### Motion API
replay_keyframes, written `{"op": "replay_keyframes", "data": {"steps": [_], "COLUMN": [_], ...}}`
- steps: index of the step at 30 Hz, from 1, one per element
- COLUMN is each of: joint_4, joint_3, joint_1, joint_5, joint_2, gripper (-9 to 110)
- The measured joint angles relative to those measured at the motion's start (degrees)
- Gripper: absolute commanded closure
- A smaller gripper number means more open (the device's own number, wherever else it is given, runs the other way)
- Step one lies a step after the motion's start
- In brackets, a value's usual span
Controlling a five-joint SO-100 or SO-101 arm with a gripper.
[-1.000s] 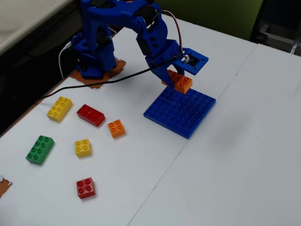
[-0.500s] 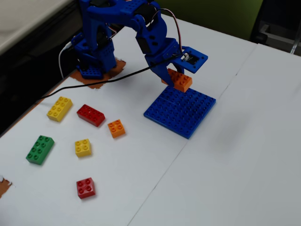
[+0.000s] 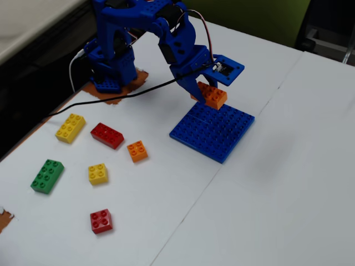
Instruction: Pick up the 2x4 orange block and go up the 8x8 blue block.
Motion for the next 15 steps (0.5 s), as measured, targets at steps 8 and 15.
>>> {"op": "replay_keyframes", "data": {"steps": [8, 15], "joint_4": [-0.09, -0.26], "joint_3": [0.00, 0.00], "joint_1": [0.35, 0.35], "joint_5": [-0.53, -0.53], "joint_2": [0.00, 0.00], "gripper": [101, 101]}}
